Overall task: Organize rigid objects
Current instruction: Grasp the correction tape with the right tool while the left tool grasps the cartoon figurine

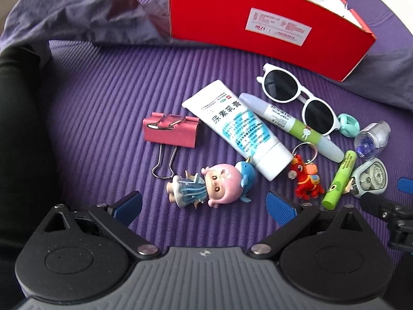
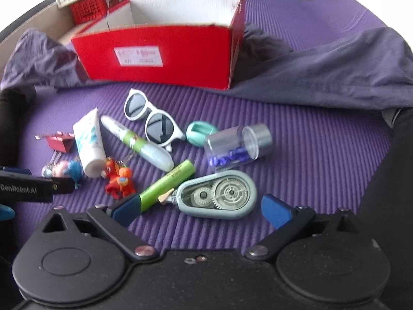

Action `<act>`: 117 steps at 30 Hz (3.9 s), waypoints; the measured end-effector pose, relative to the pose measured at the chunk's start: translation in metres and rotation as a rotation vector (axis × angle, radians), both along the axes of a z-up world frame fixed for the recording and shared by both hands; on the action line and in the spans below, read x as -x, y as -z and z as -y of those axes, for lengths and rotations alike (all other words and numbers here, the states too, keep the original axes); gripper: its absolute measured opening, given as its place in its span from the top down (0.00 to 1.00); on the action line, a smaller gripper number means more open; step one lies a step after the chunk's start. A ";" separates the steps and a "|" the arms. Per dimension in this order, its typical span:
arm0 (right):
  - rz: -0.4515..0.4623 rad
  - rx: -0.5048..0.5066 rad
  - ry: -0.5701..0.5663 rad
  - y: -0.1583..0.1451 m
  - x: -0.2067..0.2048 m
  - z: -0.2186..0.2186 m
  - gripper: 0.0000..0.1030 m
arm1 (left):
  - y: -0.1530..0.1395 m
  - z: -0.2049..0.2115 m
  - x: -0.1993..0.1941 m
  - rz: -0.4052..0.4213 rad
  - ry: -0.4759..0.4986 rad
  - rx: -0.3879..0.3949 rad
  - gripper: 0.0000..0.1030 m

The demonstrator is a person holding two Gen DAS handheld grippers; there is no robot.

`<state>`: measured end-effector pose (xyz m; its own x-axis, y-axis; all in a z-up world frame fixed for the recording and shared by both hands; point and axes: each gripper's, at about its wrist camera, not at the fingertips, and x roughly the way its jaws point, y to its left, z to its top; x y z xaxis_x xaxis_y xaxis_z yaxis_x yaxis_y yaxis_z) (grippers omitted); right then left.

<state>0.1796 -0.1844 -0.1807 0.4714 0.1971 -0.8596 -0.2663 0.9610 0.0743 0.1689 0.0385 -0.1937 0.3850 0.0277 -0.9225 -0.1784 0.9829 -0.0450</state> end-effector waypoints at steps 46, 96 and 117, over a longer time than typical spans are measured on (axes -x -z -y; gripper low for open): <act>-0.059 0.083 0.001 0.023 -0.017 -0.007 0.21 | 0.005 0.009 0.000 0.037 0.066 -0.031 0.28; -0.204 0.069 0.488 0.026 -0.057 -0.011 0.32 | -0.009 -0.006 0.004 0.082 0.019 0.081 0.29; -0.076 -0.058 0.313 -0.031 -0.005 0.021 0.56 | -0.027 -0.001 0.007 0.120 0.053 0.076 0.66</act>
<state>0.1845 -0.2058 -0.1496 0.4518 0.1020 -0.8863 0.0501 0.9890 0.1393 0.1617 0.0395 -0.1668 0.4918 -0.0635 -0.8684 -0.1157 0.9837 -0.1375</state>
